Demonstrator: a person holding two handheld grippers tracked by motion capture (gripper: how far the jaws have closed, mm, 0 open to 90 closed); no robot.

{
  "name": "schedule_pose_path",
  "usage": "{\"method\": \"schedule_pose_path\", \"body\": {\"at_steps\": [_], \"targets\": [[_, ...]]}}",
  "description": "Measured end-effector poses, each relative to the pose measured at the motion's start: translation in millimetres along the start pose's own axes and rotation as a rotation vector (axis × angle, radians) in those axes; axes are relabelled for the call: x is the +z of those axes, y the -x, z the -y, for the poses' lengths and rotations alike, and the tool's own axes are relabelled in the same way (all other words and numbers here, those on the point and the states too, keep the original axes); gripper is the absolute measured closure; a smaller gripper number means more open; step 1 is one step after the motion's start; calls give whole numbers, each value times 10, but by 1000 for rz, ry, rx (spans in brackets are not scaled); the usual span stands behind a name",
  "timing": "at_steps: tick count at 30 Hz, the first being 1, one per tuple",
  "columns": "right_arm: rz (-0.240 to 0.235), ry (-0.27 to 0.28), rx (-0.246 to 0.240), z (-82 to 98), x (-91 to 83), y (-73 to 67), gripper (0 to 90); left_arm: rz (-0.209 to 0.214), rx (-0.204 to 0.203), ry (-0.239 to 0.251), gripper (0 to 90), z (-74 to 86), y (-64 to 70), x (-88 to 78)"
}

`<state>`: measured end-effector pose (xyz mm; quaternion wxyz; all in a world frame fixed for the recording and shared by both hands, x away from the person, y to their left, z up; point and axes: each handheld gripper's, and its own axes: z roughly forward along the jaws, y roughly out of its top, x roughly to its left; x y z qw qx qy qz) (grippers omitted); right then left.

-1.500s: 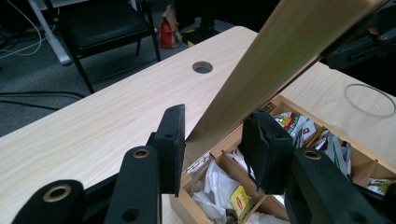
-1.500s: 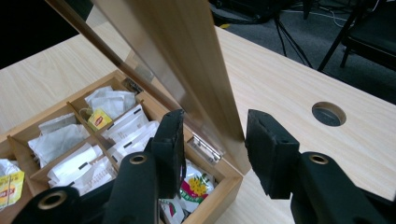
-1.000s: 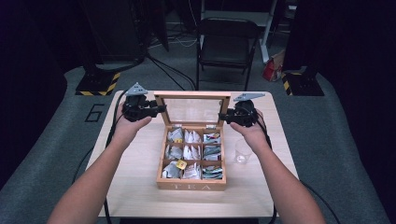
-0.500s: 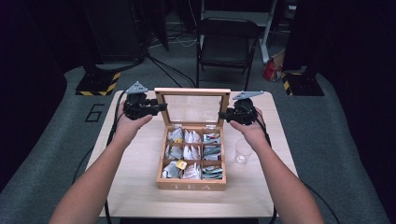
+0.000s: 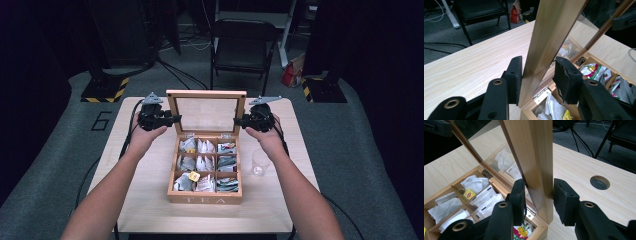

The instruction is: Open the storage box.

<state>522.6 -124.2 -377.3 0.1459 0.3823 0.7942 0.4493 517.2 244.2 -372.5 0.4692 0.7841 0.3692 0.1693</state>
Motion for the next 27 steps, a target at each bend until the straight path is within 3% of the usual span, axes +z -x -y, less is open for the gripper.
{"method": "schedule_pose_path", "body": {"at_steps": [16,27], "targets": [[29,-8,16,-32,62,10,580,-10,-19,0,637,-25,-61,62],[31,-1,17,-23,-37,22,570,-16,-29,-8,651,-56,-105,114]]}}
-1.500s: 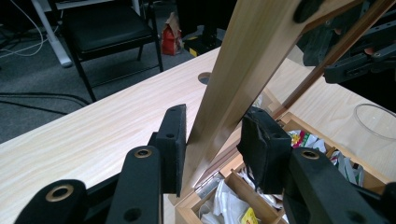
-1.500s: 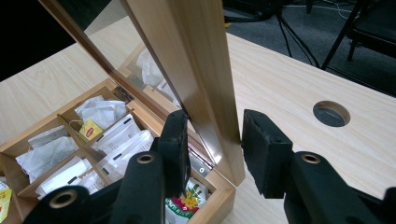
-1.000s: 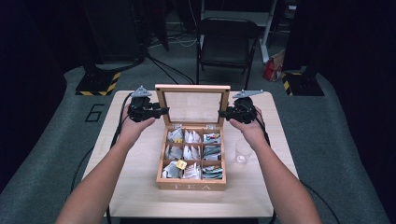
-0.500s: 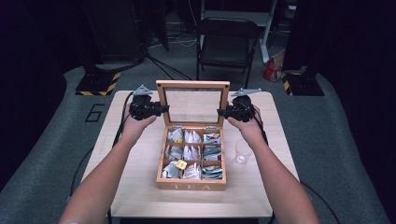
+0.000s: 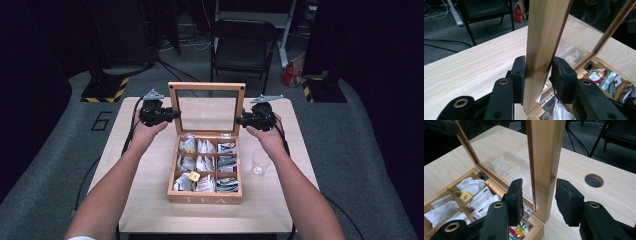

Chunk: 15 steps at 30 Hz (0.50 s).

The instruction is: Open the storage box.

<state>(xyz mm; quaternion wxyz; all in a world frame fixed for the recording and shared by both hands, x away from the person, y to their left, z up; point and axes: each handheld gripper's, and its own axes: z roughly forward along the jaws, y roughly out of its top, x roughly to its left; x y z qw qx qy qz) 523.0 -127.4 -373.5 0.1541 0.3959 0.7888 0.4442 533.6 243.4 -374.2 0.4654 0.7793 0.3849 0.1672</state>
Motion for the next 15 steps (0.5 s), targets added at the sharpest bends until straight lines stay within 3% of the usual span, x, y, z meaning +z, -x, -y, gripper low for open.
{"method": "schedule_pose_path", "body": {"at_steps": [15], "targets": [[-3,-2,-4,102,-75,35,564,-8,-17,-15,661,-45,-70,77]]}}
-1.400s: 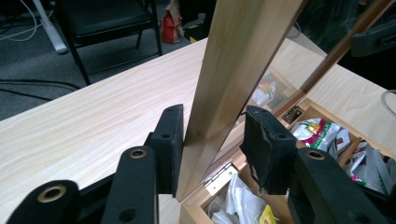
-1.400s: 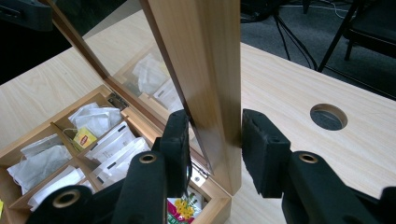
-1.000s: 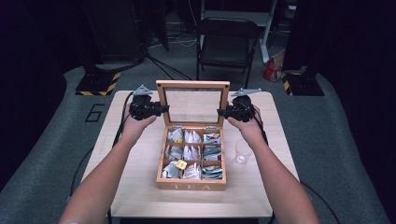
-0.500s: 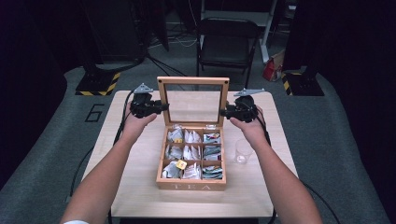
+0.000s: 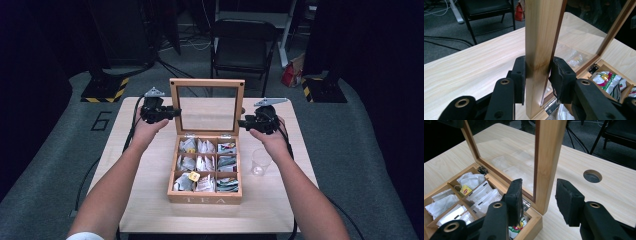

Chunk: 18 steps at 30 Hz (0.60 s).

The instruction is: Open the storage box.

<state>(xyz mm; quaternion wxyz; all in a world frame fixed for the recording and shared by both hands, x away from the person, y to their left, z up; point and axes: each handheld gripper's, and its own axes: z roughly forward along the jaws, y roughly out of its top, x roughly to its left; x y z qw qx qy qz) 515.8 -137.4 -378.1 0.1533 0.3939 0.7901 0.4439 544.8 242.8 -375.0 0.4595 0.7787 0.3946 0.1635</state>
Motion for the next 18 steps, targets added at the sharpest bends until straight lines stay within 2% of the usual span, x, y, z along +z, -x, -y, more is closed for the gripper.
{"method": "schedule_pose_path", "body": {"at_steps": [4,6,9,18], "targets": [[-2,-1,6,11,-10,-21,564,-8,-17,6,660,-5,-8,35],[-2,-5,-5,14,-14,-29,563,-9,-22,7,659,-6,-14,50],[-5,-6,-10,19,-30,-42,561,1,-35,-1,654,-14,-34,69],[2,-8,-9,24,-71,-38,554,-8,-36,3,651,-24,-70,121]]}}
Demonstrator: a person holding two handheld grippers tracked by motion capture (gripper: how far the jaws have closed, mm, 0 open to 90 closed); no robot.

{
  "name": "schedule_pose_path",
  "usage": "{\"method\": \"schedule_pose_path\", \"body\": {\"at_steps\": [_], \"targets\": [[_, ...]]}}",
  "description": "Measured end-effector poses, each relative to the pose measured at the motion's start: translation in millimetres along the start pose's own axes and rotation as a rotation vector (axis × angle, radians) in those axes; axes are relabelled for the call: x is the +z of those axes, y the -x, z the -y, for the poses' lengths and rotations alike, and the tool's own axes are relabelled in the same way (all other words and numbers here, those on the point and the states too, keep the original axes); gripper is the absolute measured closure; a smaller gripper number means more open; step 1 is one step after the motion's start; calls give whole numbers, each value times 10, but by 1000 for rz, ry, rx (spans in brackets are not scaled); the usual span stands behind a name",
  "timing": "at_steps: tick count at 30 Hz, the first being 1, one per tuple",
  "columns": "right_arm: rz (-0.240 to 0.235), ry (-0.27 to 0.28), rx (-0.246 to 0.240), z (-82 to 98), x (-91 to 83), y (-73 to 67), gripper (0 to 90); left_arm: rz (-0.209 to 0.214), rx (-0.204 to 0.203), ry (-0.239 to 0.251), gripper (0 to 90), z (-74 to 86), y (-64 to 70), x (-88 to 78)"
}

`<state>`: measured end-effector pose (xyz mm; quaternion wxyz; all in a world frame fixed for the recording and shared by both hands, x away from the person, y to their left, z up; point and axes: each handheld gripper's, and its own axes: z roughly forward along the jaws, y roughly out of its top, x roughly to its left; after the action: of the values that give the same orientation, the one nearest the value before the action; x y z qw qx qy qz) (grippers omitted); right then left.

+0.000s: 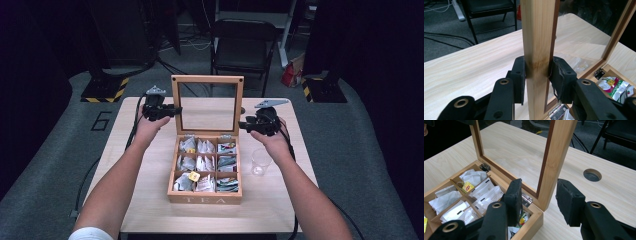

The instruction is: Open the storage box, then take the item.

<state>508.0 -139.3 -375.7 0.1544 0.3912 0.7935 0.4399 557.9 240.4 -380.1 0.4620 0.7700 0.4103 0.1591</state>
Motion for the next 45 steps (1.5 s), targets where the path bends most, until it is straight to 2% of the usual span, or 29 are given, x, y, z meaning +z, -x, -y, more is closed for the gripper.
{"method": "schedule_pose_path", "body": {"at_steps": [8,11,14,17,22,25,29,35,45], "targets": [[2,4,-14,4,-69,-5,555,3,-12,-3,612,5,6,21],[-2,-4,-4,9,-90,-16,556,17,-19,-21,610,8,-5,-3],[-10,4,-16,17,-106,-25,557,7,-11,-23,595,25,-21,-19],[-22,1,-17,35,-128,-50,564,6,-29,-21,574,61,-36,-46],[-35,6,-38,47,-181,-119,561,2,-10,-27,562,89,-39,-111],[-38,11,-52,41,-220,-160,554,6,-20,-14,562,82,-32,-165],[-40,19,-70,39,-286,-217,547,10,-14,-5,558,73,-14,-237],[-52,17,-89,51,-377,-307,530,6,-3,-15,537,102,0,-321],[-78,2,-140,52,-334,-462,509,11,-1,-13,532,141,12,-391]]}}
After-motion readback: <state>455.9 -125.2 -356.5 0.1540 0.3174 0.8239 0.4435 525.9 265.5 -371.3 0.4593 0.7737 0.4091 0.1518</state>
